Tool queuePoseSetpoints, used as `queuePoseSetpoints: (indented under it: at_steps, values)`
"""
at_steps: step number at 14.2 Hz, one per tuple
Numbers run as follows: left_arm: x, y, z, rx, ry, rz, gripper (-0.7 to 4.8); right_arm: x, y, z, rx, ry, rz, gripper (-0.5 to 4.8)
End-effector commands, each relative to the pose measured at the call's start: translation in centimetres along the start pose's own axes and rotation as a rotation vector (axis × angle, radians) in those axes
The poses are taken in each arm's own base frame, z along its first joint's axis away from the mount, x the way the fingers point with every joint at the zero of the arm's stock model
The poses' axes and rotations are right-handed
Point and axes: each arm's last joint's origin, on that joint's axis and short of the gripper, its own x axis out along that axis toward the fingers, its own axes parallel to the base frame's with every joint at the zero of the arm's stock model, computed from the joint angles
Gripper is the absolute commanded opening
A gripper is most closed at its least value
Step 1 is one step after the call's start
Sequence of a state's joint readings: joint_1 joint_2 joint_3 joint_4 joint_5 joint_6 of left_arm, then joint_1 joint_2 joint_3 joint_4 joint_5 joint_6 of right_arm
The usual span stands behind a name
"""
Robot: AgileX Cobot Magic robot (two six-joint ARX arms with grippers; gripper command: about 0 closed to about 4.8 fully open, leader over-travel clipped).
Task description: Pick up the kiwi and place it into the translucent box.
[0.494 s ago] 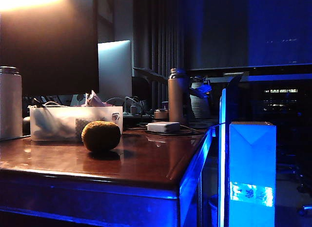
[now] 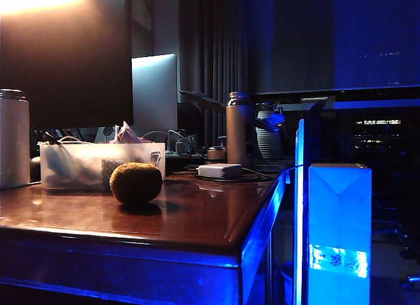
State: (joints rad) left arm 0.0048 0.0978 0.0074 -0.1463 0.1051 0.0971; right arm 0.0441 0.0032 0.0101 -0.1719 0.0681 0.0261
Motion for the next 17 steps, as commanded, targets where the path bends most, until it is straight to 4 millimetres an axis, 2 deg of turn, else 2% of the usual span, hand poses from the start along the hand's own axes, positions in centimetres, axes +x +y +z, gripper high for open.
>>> queuePoseSetpoints:
  at_steps: [1,3,5,7,10,11,13,14,15,16,17]
  values:
    - [0.0,0.0,-0.1,-0.011,0.002,-0.012,0.57,0.0,0.1,-0.1,0.001,-0.001,0.018,-0.06]
    - [0.0,0.0,0.0,-0.172,-0.005,-0.011,0.46,0.0,0.0,0.1,0.038,-0.024,0.008,-0.06]
    - [-0.2,0.0,0.9,-0.234,-0.052,-0.016,0.14,-0.1,0.0,1.1,0.199,-0.125,-0.009,-0.05]
    - [-1.0,0.2,3.4,-0.275,-0.130,-0.014,0.14,-0.3,0.0,2.1,0.246,-0.178,0.013,-0.05]
    - [-3.7,0.9,9.8,-0.268,-0.294,0.106,0.12,-2.0,0.0,6.0,0.260,-0.291,0.025,-0.06]
    - [-3.9,1.2,12.4,-0.229,-0.302,0.123,0.12,-2.7,-0.1,7.7,0.263,-0.326,0.021,-0.06]
    - [-2.9,1.7,17.4,-0.163,-0.252,0.104,0.12,-3.1,0.0,11.1,0.256,-0.331,0.022,-0.05]
    - [-1.9,2.0,19.9,-0.147,-0.194,0.100,0.12,-2.6,0.1,12.8,0.247,-0.307,0.039,-0.05]
    - [-0.8,2.3,22.2,-0.115,-0.113,0.082,0.12,-1.7,0.5,14.9,0.206,-0.265,0.092,-0.06]
    - [1.6,2.8,25.9,-0.080,0.062,0.025,0.12,1.0,1.3,18.4,0.114,-0.183,0.265,-0.06]
    - [2.2,2.9,26.6,-0.079,0.094,0.005,0.12,2.0,1.6,19.2,0.095,-0.159,0.330,-0.05]
